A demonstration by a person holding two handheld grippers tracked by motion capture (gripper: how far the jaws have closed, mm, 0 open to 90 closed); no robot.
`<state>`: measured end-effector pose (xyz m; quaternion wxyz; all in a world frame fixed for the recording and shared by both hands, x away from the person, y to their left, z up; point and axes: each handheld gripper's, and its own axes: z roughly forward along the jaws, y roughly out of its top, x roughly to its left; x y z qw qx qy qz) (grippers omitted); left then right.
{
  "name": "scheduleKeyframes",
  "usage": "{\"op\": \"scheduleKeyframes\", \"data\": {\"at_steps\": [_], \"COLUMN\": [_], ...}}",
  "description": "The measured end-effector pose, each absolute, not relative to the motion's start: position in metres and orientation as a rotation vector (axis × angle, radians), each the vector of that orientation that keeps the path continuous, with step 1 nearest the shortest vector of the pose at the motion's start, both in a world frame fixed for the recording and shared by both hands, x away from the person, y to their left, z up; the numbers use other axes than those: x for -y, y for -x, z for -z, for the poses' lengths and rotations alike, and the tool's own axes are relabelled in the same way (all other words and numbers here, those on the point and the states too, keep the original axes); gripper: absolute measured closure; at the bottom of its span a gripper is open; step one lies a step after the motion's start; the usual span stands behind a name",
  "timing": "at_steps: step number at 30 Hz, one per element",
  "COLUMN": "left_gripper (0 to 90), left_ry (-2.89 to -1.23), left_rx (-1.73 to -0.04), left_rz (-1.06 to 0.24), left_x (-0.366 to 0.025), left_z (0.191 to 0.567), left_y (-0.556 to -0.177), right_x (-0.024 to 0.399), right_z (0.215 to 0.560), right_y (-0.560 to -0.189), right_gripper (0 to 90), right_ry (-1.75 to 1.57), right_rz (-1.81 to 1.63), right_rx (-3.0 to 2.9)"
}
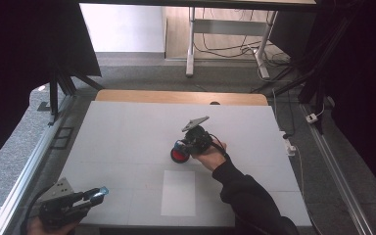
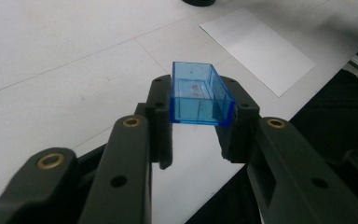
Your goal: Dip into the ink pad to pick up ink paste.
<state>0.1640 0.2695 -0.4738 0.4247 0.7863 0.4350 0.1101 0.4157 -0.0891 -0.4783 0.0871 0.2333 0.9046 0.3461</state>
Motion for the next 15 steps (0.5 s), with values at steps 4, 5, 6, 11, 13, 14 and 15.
{"op": "scheduleKeyframes", "data": {"at_steps": [4,5,6,11,13,14,15], "left_gripper": [68.4,68.4,68.4,68.4,68.4,68.4,68.4], "left_ry": [-1.965,-1.966,-1.966,-1.966,-1.966,-1.966,-1.967], "left_rx": [-1.088,-1.088,-1.087,-1.089,-1.089,-1.089,-1.089], "left_rz": [-0.274,-0.273,-0.273,-0.272,-0.272,-0.272,-0.272], "left_x": [-0.2697,-0.2697,-0.2696,-0.2696,-0.2696,-0.2696,-0.2695], "left_z": [0.4738,0.4739,0.4739,0.474,0.4741,0.4741,0.4741], "left_y": [-0.1639,-0.1639,-0.1639,-0.164,-0.1641,-0.1641,-0.1642], "right_x": [0.0882,0.0883,0.0886,0.0881,0.0857,0.0841,0.0827], "right_z": [0.4811,0.4814,0.4813,0.4819,0.4817,0.4815,0.4814], "right_y": [-0.4174,-0.418,-0.4185,-0.42,-0.4182,-0.4166,-0.4156], "right_gripper": [71.6,71.7,71.7,71.8,71.8,71.9,71.9], "right_ry": [-0.704,-0.706,-0.712,-0.747,-0.726,-0.712,-0.694], "right_rz": [-1.021,-1.02,-1.019,-1.021,-1.001,-0.987,-0.975], "right_rx": [-2.694,-2.696,-2.697,-2.698,-2.69,-2.686,-2.681]}}
